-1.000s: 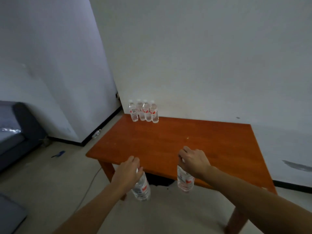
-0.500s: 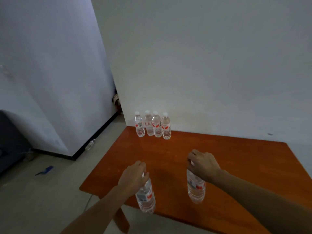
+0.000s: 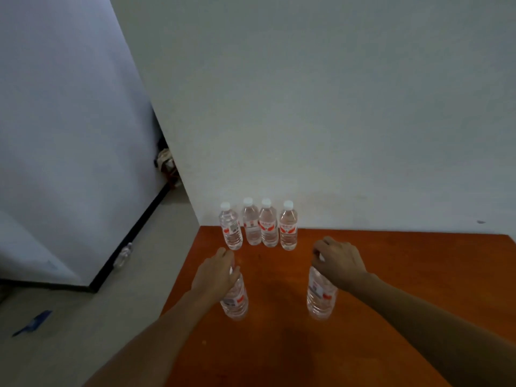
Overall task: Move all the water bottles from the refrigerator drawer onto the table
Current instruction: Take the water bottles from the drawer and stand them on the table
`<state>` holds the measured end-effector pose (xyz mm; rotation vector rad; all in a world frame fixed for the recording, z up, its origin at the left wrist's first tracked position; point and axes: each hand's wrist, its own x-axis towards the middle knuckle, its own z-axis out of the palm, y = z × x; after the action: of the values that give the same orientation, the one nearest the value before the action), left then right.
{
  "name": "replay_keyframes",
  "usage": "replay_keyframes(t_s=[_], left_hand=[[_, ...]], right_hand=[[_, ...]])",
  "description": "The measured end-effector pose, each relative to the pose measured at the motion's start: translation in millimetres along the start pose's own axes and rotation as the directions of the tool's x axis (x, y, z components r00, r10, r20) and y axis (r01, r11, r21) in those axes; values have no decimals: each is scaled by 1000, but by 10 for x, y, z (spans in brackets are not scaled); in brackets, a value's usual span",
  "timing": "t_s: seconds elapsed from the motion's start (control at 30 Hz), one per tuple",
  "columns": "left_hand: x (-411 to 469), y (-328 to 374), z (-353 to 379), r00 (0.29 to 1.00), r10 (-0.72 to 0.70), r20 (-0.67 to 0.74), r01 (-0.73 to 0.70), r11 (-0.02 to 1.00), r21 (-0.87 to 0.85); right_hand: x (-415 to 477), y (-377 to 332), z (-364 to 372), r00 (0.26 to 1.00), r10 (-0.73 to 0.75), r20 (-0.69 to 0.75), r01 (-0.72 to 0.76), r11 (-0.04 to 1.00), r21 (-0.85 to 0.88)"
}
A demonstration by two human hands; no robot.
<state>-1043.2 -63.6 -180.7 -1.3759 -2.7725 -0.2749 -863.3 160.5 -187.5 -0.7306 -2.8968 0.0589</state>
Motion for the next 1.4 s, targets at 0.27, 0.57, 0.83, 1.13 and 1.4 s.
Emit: replay_keyframes(t_s=[0.27, 0.57, 0.83, 1.13, 1.4], left_hand=[[935, -347, 301, 994, 54, 96, -49, 997, -52], [1798, -563, 599, 980, 169, 107, -159, 983, -93], [2277, -728, 703, 946, 288, 146, -274, 956, -108], [2414, -855, 772, 924, 353, 143, -340, 934, -112], [2398, -528, 562, 864, 504, -14, -503, 863, 54]], right_hand=[[904, -18, 447, 997, 52, 61, -54, 998, 36], [1479, -161, 620, 988, 154, 27, -155, 986, 63], [1665, -172, 745, 955, 292, 53, -292, 956, -5], [1720, -35, 768, 897, 443, 3, -442, 894, 80], [1382, -79, 595, 825, 561, 75, -559, 788, 258]])
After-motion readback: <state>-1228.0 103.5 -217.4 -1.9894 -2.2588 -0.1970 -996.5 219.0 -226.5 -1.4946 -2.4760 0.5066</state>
